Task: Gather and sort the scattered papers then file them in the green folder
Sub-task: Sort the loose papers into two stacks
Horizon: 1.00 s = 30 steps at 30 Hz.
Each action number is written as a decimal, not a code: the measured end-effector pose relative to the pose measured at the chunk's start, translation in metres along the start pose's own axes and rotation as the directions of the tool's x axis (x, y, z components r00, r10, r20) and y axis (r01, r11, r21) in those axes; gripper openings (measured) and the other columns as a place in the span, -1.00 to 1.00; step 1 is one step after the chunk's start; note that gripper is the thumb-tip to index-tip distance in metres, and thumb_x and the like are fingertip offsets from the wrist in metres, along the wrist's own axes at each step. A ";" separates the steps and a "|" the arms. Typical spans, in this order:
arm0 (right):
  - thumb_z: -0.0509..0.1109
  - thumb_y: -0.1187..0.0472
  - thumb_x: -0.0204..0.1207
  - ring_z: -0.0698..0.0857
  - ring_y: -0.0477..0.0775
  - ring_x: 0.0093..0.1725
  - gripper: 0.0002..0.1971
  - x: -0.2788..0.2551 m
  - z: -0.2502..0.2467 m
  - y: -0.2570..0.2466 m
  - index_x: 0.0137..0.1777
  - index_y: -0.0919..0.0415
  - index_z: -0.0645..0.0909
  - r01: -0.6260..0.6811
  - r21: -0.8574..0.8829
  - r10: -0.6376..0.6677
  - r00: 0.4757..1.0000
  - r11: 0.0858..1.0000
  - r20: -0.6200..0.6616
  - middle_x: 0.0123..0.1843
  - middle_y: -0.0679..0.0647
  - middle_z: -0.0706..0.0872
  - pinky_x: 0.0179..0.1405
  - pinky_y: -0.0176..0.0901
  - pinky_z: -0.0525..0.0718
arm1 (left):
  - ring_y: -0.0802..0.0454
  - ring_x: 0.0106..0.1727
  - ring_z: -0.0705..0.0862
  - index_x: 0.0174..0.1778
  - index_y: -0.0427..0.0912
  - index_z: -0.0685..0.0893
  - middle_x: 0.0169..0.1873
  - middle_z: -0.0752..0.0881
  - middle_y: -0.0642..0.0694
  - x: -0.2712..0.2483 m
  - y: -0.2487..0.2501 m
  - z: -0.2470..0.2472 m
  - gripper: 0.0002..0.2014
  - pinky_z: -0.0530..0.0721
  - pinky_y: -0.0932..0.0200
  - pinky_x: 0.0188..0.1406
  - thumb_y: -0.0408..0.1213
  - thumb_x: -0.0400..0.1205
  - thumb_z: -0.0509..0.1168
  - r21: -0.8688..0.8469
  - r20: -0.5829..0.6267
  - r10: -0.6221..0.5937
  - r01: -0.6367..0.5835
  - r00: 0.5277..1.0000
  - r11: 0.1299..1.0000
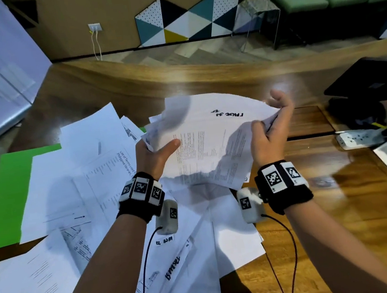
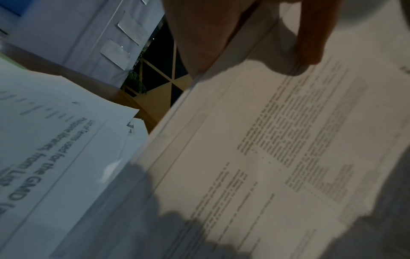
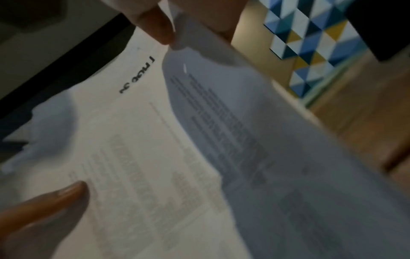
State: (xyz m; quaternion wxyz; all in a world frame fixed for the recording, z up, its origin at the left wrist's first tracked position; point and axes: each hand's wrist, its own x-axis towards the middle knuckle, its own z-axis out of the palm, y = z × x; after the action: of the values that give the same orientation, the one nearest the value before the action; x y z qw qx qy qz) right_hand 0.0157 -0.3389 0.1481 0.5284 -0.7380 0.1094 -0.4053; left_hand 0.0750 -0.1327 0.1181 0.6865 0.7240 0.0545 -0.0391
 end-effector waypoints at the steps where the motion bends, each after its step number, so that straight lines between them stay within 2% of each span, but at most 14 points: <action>1: 0.20 0.63 0.31 0.51 -0.38 0.04 -0.42 0.005 -0.003 -0.003 0.37 0.34 0.37 0.062 -0.086 -0.059 0.997 0.994 0.045 0.06 -0.07 0.51 0.01 -0.65 0.42 | -0.09 0.00 0.74 -0.20 0.03 0.67 -0.21 0.77 0.11 0.001 -0.001 -0.002 -0.76 0.68 -0.20 0.22 -0.34 0.37 0.56 0.006 0.004 -0.030 0.030 1.000 1.000; 2: 0.24 0.53 0.32 0.53 -0.23 0.08 -0.44 0.011 -0.007 -0.009 0.37 0.33 0.40 0.139 -0.190 -0.115 0.985 0.972 0.132 0.08 0.03 0.55 0.04 -0.58 0.45 | -0.11 -0.02 0.76 -0.23 0.02 0.69 -0.24 0.78 0.14 0.001 -0.002 -0.003 -0.78 0.69 -0.21 0.20 -0.35 0.37 0.55 0.009 0.019 -0.037 0.037 0.999 0.999; 4: 0.25 0.23 0.29 0.53 0.05 0.18 -0.42 0.025 -0.009 -0.028 0.39 0.21 0.44 0.337 -0.458 -0.172 0.915 0.823 0.364 0.20 0.17 0.55 0.18 -0.17 0.54 | -0.13 -0.02 0.80 -0.20 -0.03 0.74 -0.22 0.83 0.05 0.001 -0.002 -0.006 -0.78 0.72 -0.23 0.14 -0.25 0.28 0.58 0.009 0.047 -0.056 0.055 0.997 0.998; 7: 0.09 -0.10 0.23 0.48 0.16 0.36 -0.25 0.040 0.004 -0.065 0.49 0.10 0.37 0.630 -0.576 -0.077 0.706 0.520 0.704 0.33 0.11 0.55 0.41 0.31 0.29 | 0.02 -0.08 0.83 -0.19 0.02 0.75 -0.22 0.86 0.06 0.002 -0.002 -0.007 -0.75 0.73 -0.18 0.12 -0.28 0.28 0.59 -0.015 0.077 -0.079 0.080 0.994 0.997; 9: 0.07 -0.13 0.28 0.49 0.13 0.39 -0.21 0.041 0.019 -0.077 0.58 0.10 0.20 0.697 -0.527 0.095 0.557 0.487 0.825 0.38 0.07 0.55 0.50 0.40 0.20 | 0.19 -0.23 0.82 -0.24 0.01 0.73 -0.34 0.84 0.17 0.004 -0.006 -0.008 -0.75 0.74 -0.09 0.06 -0.45 0.35 0.55 -0.035 0.107 -0.071 0.075 0.992 0.997; 13: 0.26 0.02 0.41 0.55 0.12 0.33 -0.27 0.033 0.044 -0.075 0.59 0.04 0.13 0.759 -0.457 0.191 0.418 0.463 0.888 0.41 0.03 0.53 0.41 0.30 0.35 | 0.13 -0.22 0.80 -0.16 -0.06 0.73 -0.36 0.83 0.15 0.004 -0.007 -0.009 -0.67 0.75 0.04 -0.06 -0.38 0.20 0.56 -0.039 0.169 -0.041 0.048 0.985 0.998; 15: 0.27 0.03 0.41 0.59 0.15 0.30 -0.30 0.029 0.054 -0.073 0.57 0.04 0.18 0.798 -0.417 0.170 0.382 0.435 0.908 0.41 0.02 0.54 0.27 0.19 0.42 | 0.14 -0.21 0.78 -0.15 -0.05 0.72 -0.35 0.82 0.12 0.004 -0.008 -0.010 -0.65 0.75 0.17 -0.13 -0.36 0.17 0.57 -0.029 0.164 -0.021 0.026 0.986 0.999; 18: 0.29 0.14 0.45 0.70 0.20 0.12 -0.41 0.026 0.065 -0.069 0.50 0.05 0.27 0.832 -0.385 0.158 0.351 0.400 0.923 0.22 0.07 0.68 0.02 0.04 0.48 | 0.10 -0.07 0.77 0.04 -0.08 0.69 -0.16 0.80 0.03 0.008 -0.011 -0.011 -0.51 0.72 0.30 -0.15 -0.33 0.20 0.64 0.000 0.147 0.024 -0.024 0.989 1.000; 20: 0.24 0.27 0.50 0.74 0.21 0.01 -0.54 0.027 0.069 -0.068 0.41 0.03 0.42 0.853 -0.364 0.154 0.330 0.373 0.931 0.06 0.08 0.74 -0.16 -0.08 0.50 | 0.24 -0.16 0.74 -0.08 0.02 0.68 -0.24 0.77 0.13 0.008 -0.006 -0.008 -0.61 0.70 0.33 -0.15 -0.41 0.28 0.61 0.030 0.132 0.052 -0.056 0.990 0.998; 22: 0.20 0.32 0.56 0.73 0.14 -0.07 -0.63 0.032 0.070 -0.069 0.32 0.01 0.55 0.843 -0.384 0.152 0.352 0.377 0.923 -0.09 0.03 0.72 -0.20 -0.12 0.61 | 0.31 -0.31 0.66 -0.30 0.04 0.63 -0.40 0.70 0.20 0.009 -0.002 -0.003 -0.70 0.64 0.27 -0.19 -0.41 0.34 0.58 0.098 0.096 0.057 -0.067 0.994 0.993; 24: 0.20 0.30 0.60 0.70 0.07 -0.12 -0.67 0.047 0.063 -0.068 0.28 0.04 0.61 0.765 -0.463 0.119 0.462 0.448 0.879 -0.18 -0.02 0.66 -0.15 -0.11 0.67 | 0.30 -0.43 0.59 -0.43 -0.11 0.59 -0.54 0.64 0.17 0.012 -0.001 -0.005 -0.74 0.57 0.32 -0.29 -0.36 0.35 0.58 0.159 0.072 0.038 -0.049 0.997 0.986; 27: 0.31 0.37 0.56 0.74 0.05 0.04 -0.66 0.083 0.040 -0.057 0.29 0.11 0.65 0.459 -0.496 0.093 0.658 0.737 0.747 0.01 0.04 0.79 0.13 -0.04 0.69 | 0.01 -0.32 0.58 -0.42 -0.26 0.62 -0.40 0.65 -0.10 0.019 -0.009 -0.019 -0.75 0.53 0.21 -0.24 -0.29 0.33 0.60 0.220 0.075 -0.062 0.044 0.995 0.975; 29: 0.38 0.44 0.50 0.74 -0.28 0.01 -0.69 0.100 0.023 -0.045 0.22 0.21 0.70 0.205 -0.414 0.139 0.737 0.887 0.662 -0.01 -0.14 0.81 0.19 -0.28 0.66 | -0.08 -0.24 0.56 -0.29 -0.34 0.65 -0.27 0.63 -0.17 0.021 -0.013 -0.029 -0.76 0.53 0.18 -0.26 -0.32 0.36 0.58 0.238 0.068 -0.112 0.093 0.991 0.967; 30: 0.40 0.47 0.49 0.70 -0.49 -0.12 -0.71 0.103 0.015 -0.038 0.16 0.22 0.71 0.103 -0.361 0.164 0.754 0.927 0.636 -0.12 -0.34 0.78 0.06 -0.48 0.64 | -0.09 -0.25 0.58 -0.24 -0.36 0.67 -0.25 0.64 -0.18 0.021 -0.013 -0.033 -0.77 0.55 0.21 -0.30 -0.35 0.36 0.58 0.207 0.046 -0.122 0.110 0.991 0.972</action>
State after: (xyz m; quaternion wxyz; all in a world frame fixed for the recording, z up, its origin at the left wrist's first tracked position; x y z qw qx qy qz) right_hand 0.0830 -0.3736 0.2296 0.3889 -0.9174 0.0048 -0.0838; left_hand 0.0935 -0.0989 0.1040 0.6066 0.7846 0.0724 -0.1058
